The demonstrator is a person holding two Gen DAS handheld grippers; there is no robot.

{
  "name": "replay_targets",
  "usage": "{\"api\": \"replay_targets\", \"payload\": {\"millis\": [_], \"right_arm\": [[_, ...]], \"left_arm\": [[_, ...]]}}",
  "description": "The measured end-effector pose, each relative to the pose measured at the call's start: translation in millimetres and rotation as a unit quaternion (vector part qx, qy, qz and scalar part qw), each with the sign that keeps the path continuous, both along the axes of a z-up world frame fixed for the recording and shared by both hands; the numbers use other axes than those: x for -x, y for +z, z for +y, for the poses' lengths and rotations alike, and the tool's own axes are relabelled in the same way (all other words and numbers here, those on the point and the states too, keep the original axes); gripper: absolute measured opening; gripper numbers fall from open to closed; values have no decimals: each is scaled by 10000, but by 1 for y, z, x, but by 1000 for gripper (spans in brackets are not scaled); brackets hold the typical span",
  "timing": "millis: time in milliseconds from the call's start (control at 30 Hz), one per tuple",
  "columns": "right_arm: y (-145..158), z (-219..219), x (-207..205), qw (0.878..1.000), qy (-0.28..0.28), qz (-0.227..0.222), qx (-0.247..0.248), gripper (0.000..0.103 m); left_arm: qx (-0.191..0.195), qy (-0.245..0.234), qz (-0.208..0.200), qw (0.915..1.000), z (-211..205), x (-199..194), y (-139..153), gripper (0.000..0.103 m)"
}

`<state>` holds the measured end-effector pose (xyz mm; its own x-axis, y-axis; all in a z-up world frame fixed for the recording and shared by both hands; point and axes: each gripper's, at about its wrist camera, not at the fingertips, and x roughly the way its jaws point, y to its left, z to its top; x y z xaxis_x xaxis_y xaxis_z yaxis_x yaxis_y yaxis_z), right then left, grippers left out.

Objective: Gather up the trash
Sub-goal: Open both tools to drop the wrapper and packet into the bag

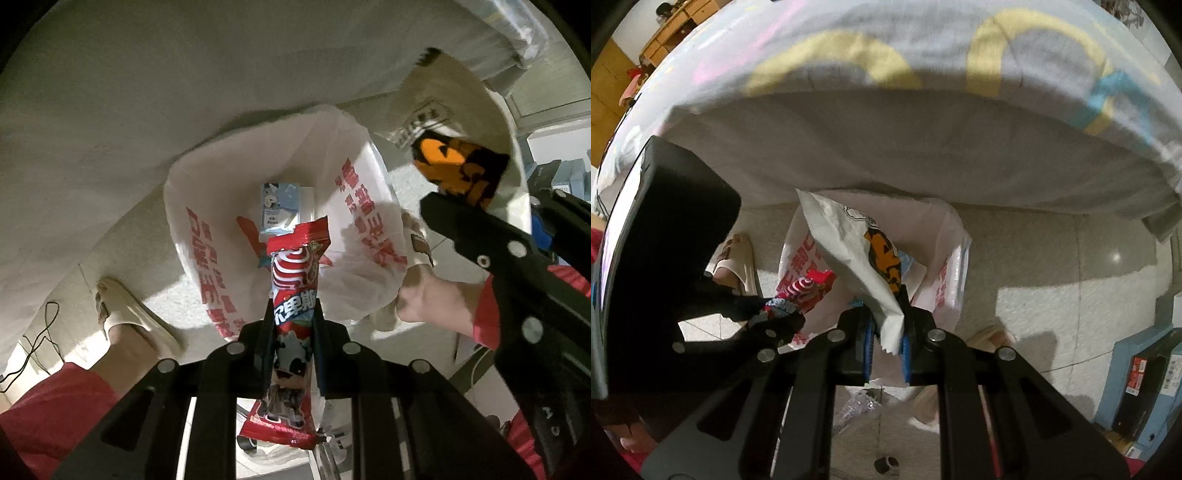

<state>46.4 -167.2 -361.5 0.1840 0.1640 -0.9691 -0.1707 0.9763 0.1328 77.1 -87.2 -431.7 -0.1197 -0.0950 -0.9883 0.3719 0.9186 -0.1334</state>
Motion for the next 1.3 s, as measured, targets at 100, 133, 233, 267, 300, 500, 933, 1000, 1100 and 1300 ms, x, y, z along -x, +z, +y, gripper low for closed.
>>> {"api": "replay_targets", "payload": {"millis": [100,133,233,267,300,500,933,1000,1100,1300], "right_arm": [[-14,-1,-5,9999,-17,109,19,12],[-18,-1,-6,9999,-16,138,24,12],[-28,-1,-10,9997,-12,226,36,12],[-31,-2,-11,9997,-12,252,38,12],[-34,-2,-13,9996,-15,285,35,12],[-52,-1,-20,9989,-79,470,-17,12],[-81,-3,-35,9965,-107,809,-172,21],[-83,-5,-37,9960,-156,842,-240,31],[-86,-7,-36,9960,-192,840,-216,51],[-78,-7,-33,9966,-130,812,-59,63]], "left_arm": [[-56,-31,37,10000,-3,-3,-9,18],[-49,-30,59,10000,-4,-4,-11,18],[-20,6,169,9999,-3,-8,-21,18],[-17,15,198,9998,-3,-9,-23,18],[-12,25,228,9997,-3,-10,-26,18],[-52,66,387,9992,0,-13,-45,18],[-162,172,662,9975,2,-19,-72,23],[-148,196,722,9971,1,-20,-74,47],[-109,297,574,9979,1,-21,-73,72],[-282,385,244,9986,8,-21,-57,78]]}}
